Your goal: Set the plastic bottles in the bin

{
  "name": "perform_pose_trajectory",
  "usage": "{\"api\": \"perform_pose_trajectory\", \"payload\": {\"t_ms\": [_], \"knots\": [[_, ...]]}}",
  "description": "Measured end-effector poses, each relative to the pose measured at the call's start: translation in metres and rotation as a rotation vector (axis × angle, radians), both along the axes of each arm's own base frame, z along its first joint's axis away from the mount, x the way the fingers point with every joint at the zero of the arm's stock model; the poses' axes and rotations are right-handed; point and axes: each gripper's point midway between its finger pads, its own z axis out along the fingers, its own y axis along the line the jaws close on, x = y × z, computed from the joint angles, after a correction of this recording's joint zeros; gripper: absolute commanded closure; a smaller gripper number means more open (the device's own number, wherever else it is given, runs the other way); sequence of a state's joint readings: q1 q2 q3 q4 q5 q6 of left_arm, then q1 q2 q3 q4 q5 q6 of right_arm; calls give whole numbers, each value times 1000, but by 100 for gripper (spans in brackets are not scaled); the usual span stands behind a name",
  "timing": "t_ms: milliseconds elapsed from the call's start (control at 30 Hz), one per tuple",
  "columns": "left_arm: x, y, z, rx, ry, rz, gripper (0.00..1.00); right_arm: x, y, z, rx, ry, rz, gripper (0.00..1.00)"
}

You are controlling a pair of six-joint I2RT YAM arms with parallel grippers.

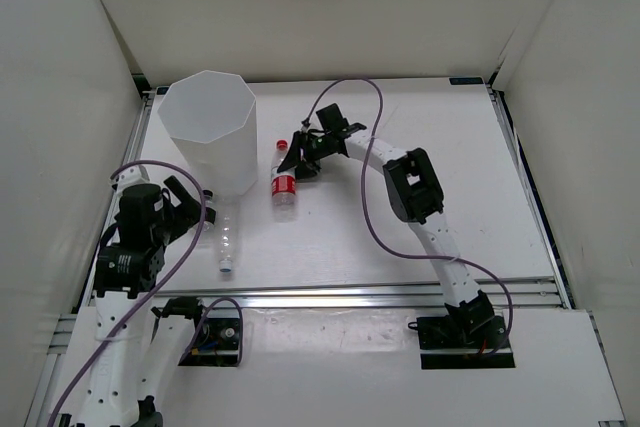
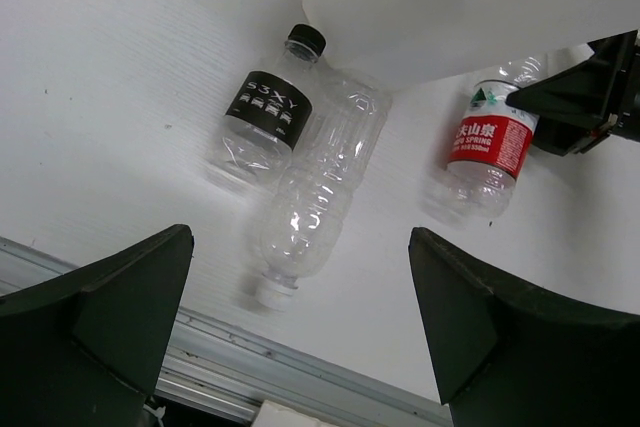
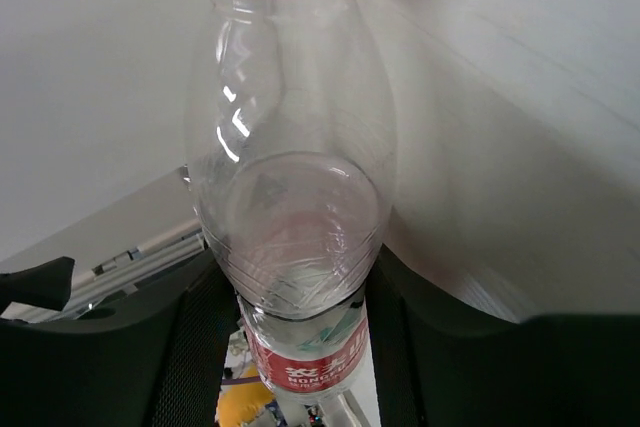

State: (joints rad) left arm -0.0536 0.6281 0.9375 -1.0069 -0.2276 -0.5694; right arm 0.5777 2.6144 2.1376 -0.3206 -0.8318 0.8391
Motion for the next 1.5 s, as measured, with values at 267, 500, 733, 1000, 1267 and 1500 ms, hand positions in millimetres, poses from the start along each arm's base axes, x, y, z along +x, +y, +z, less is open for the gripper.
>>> {"api": "perform_pose_trajectory", "payload": {"t_ms": [267, 500, 733, 1000, 1267, 1500], "knots": [[5, 3, 7, 10, -50, 18, 0, 15, -39, 74, -77, -123, -98, 78], [8, 4, -3, 15, -37, 22, 0, 18, -30, 335, 181, -701, -239, 71], [12, 5, -8, 36, -8, 6, 0, -33, -32, 504, 533, -1045, -324, 58], [24, 5, -14, 56, 48, -9, 0, 15, 32, 404, 453, -883, -318, 53], [31, 4, -13, 51, 49, -5, 0, 23, 48, 357, 396, -765, -304, 1], [33, 6, -11, 46, 36, 11, 0, 12, 31, 374, 361, -809, -292, 0]]}}
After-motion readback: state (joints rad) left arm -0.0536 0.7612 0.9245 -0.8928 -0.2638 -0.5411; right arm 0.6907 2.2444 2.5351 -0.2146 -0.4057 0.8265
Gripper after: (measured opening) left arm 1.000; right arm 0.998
